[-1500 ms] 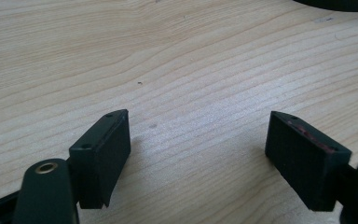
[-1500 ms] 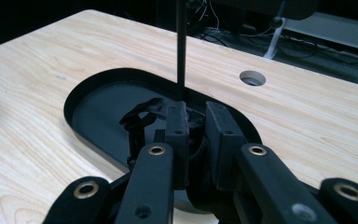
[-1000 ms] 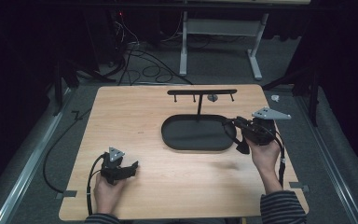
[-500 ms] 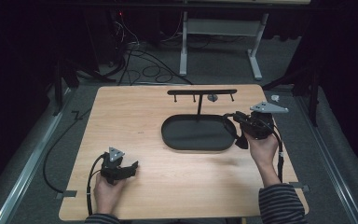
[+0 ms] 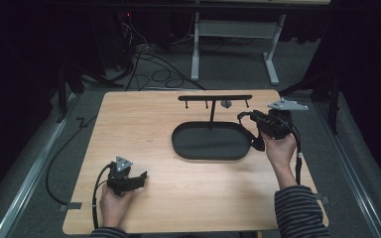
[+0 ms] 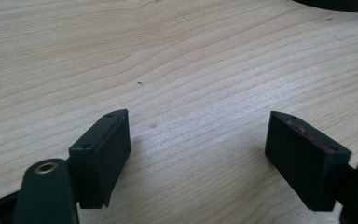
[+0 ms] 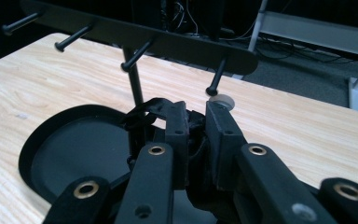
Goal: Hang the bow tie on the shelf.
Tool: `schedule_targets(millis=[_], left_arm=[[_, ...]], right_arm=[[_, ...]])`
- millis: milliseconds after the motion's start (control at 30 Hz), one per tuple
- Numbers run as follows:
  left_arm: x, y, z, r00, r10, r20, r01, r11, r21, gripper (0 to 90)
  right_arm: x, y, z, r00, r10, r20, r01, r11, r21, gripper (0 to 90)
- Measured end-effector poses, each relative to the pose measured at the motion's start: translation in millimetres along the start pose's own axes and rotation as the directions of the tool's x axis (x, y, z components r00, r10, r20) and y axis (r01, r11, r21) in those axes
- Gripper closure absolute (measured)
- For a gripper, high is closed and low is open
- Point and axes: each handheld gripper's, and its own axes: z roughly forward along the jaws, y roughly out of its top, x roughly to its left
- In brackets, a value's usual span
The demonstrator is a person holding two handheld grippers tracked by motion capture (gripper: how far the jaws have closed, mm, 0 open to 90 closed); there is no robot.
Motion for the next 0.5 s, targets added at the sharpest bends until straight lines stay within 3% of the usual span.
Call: schedule_targets(millis=[500], left_arm=[[0.2, 0.0, 0.0, 1.0000, -0.003, 0.001, 0.003, 1.0000, -0.001, 22.6]], right_arm=[[-9.6, 20.3, 10.6, 0.9989, 0.020, 0.043, -0.019, 1.000, -0.010, 81.7]])
